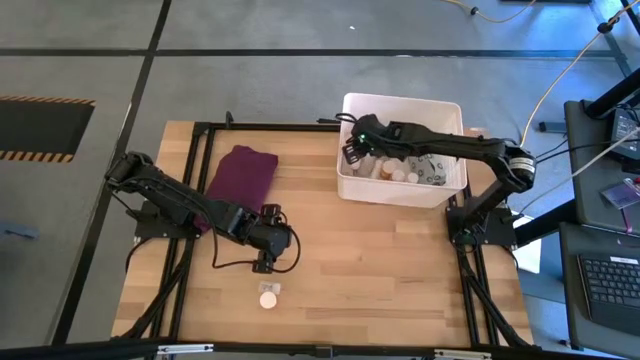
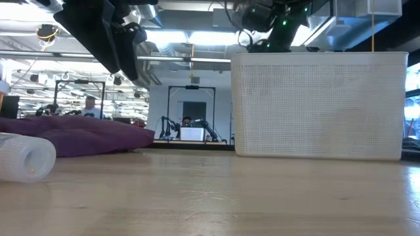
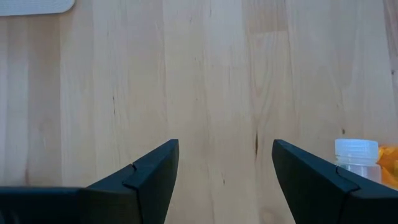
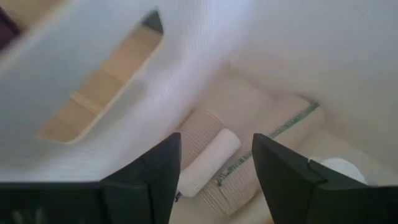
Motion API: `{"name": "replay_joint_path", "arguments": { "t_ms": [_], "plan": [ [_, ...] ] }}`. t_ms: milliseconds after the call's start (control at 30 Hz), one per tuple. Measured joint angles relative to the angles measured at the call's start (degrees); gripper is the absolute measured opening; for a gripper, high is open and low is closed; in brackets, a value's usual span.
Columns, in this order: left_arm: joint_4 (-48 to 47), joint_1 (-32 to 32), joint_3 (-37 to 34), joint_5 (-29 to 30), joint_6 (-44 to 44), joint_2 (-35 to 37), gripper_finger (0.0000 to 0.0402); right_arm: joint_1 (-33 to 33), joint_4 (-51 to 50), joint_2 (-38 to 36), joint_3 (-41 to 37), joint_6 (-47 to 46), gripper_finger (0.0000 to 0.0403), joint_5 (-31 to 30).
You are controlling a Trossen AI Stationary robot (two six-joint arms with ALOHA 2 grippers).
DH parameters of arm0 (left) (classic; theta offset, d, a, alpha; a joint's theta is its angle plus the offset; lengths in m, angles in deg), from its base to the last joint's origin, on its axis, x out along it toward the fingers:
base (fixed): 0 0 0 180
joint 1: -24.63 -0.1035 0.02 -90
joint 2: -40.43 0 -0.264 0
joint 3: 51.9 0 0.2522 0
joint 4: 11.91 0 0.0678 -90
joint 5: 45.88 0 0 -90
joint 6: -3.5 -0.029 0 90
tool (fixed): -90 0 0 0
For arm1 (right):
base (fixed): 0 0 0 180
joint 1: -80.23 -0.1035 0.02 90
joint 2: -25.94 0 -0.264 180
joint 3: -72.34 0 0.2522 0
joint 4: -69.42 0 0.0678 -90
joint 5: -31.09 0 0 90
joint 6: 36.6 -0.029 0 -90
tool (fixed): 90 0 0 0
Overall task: Pick & place medical supplies in basket/bin
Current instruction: Put the orange pill bottle into the white bin
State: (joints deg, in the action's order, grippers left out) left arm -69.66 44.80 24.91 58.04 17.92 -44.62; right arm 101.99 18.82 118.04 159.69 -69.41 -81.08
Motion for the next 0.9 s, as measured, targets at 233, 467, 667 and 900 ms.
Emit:
{"name": "replay_joint_path", "arguments": {
  "t_ms": [233,467,667,900],
  "plan": [
    [-0.4,0.0,0.0,3.6,-1.6,0.0,0.0251,-0.7,-4.2,-7.6,6.5,9.7,0.0200,0.0],
    [-1.3,0.0,0.0,3.5,-0.8,0.0,0.0251,-11.2,-6.7,-18.0,12.5,17.0,0.0201,13.7],
    [-6.3,0.0,0.0,2.4,4.1,0.0,0.0251,-29.2,-5.3,-26.7,3.9,16.6,0.0201,15.9],
    [-8.7,0.0,-0.1,-2.9,8.2,0.0,0.0251,-46.6,19.7,-29.0,-16.6,18.3,0.0201,15.7]
  ]
}}
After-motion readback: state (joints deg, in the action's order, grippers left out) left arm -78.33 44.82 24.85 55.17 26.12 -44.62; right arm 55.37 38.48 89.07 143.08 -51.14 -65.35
